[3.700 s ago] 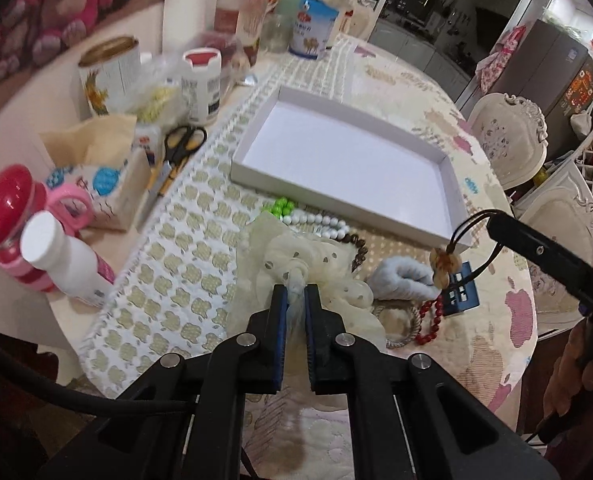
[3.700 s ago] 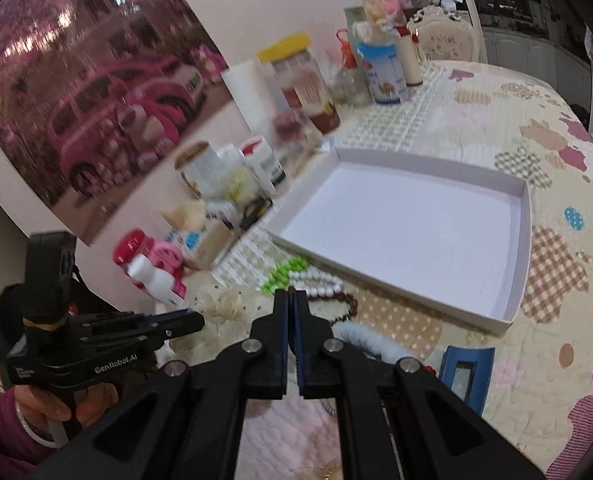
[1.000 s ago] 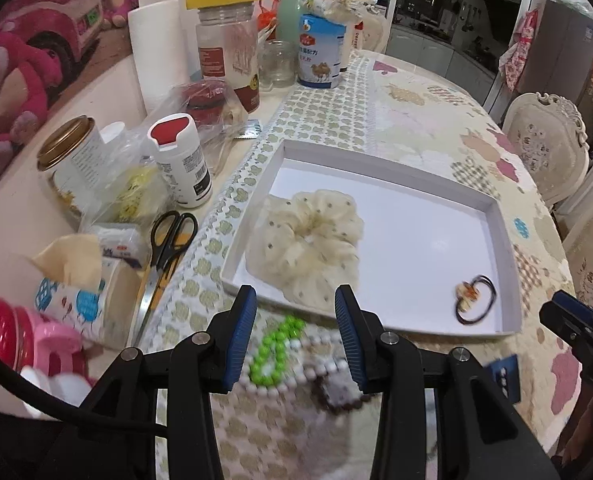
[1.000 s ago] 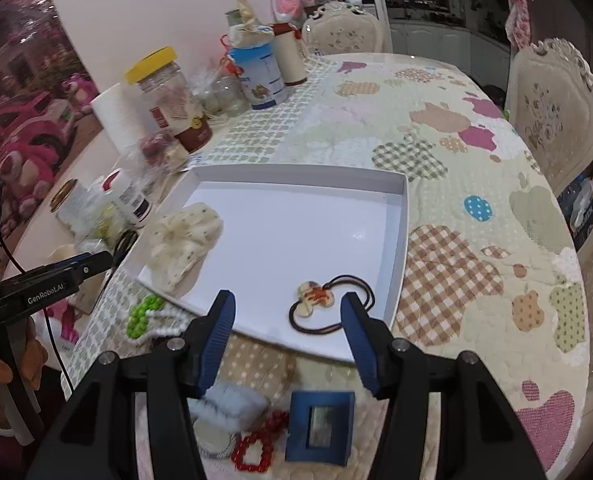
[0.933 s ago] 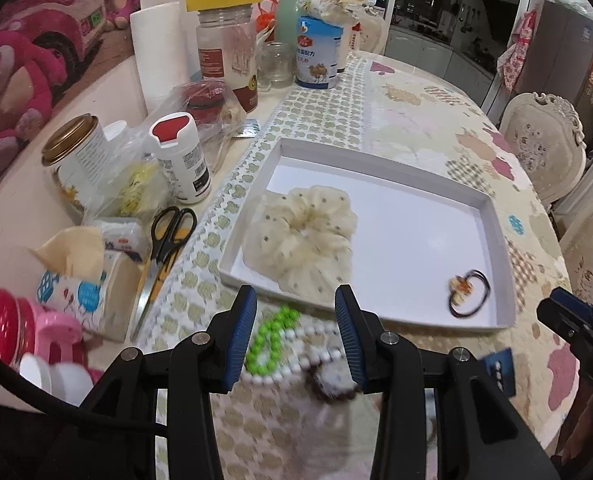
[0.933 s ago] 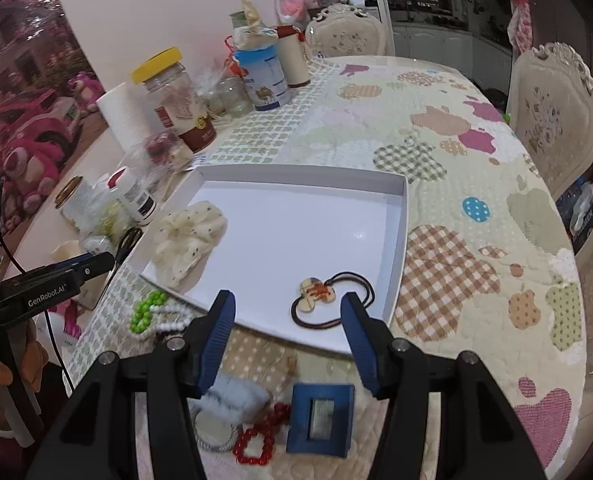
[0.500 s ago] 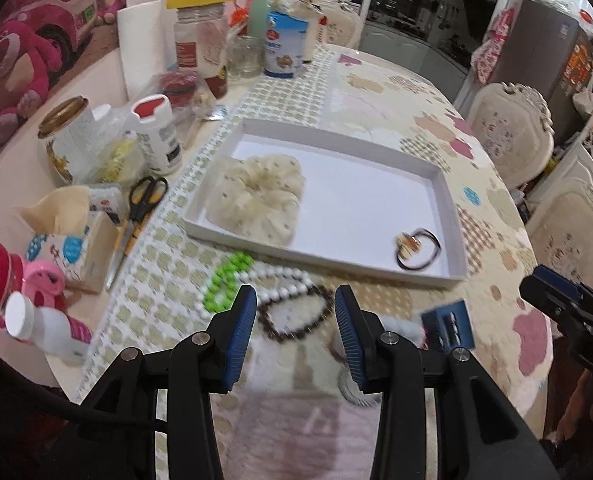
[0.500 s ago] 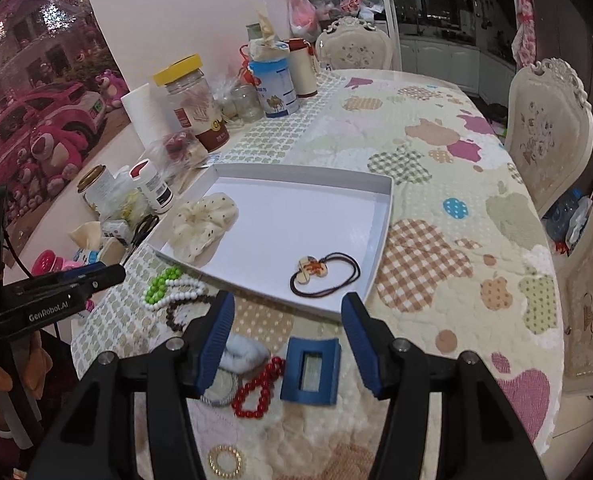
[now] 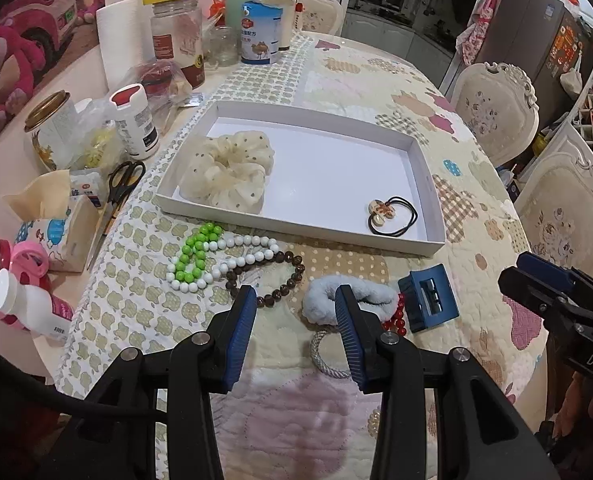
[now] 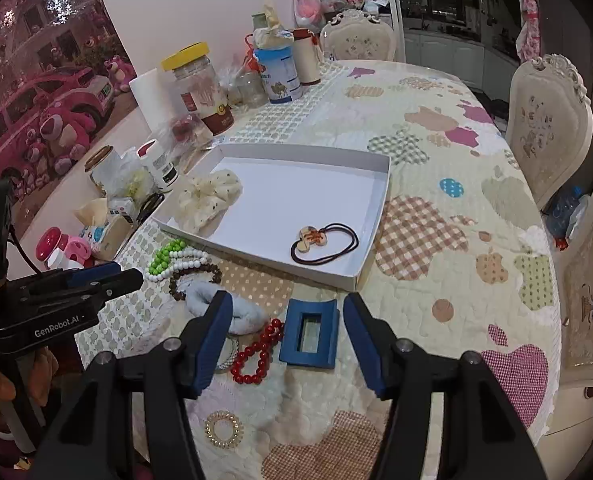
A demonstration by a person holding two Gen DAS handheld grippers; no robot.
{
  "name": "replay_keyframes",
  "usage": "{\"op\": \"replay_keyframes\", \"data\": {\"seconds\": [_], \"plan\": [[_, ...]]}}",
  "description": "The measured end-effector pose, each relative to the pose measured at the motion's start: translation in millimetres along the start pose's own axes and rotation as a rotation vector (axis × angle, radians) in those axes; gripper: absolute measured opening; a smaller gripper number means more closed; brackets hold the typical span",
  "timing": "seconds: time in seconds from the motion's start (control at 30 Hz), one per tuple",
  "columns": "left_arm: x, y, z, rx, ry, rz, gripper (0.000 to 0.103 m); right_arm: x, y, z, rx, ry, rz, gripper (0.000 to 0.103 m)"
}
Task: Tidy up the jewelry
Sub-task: 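Grasp the light blue fuzzy scrunchie with the left tool while the right tool grasps the blue claw clip, then lower the blue scrunchie into the tray with the left tool while the right tool sets the claw clip inside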
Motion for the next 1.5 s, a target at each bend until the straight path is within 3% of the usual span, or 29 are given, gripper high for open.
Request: {"op": "replay_keyframes", "data": {"seconds": [0.5,0.7,0.93,1.03,1.13,1.2,1.37,1.5], "plan": [[9.8,-40.0,-8.4,0.150,0.073,-0.117,0.040,-20.6,-43.5,-30.3,0.138,-0.047,-0.042,0.061],[2.0,-54.7,-1.7,0.171,0.070,-0.169,0.048,-26.4,-67.9,-34.0,0.164,-0.080,-0.054,0.062],[-14.3,-79.7,-3.2,0.240,-0.003,-0.181,0.048,-31.3,-92.3,-36.7,0.205,-0.106,-0.070,0.065],[-14.0,-88.0,-3.6,0.256,0.016,-0.198,0.048,-34.4,-98.7,-38.4,0.215,-0.125,-0.066,0.065],[-14.4,-90.2,-1.8,0.243,0.029,-0.221,0.032,-35.6,-101.0,-37.9,0.191,-0.132,-0.051,0.064],[-17.5,-90.6,-3.8,0.237,0.009,-0.208,0.024,-36.8,-103.2,-38.1,0.180,-0.135,-0.044,0.052],[-18.9,-80.1,-2.9,0.205,-0.025,-0.182,0.012,-30.7,-102.2,-36.3,0.169,-0.113,-0.043,0.047],[-11.6,-63.4,6.3,0.166,-0.009,-0.187,0.012,-28.7,-85.9,-31.6,0.128,-0.116,-0.026,0.046]]}}
Point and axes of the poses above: each gripper's, at about its wrist camera, not at the fingertips, and y roughly against the way its jaws point, x to its left, z to its top, the point moved 3 cm from there along -y, roughly the way its jaws point, and after that the axes turned 6 degrees about z, right-handed, at the moved point
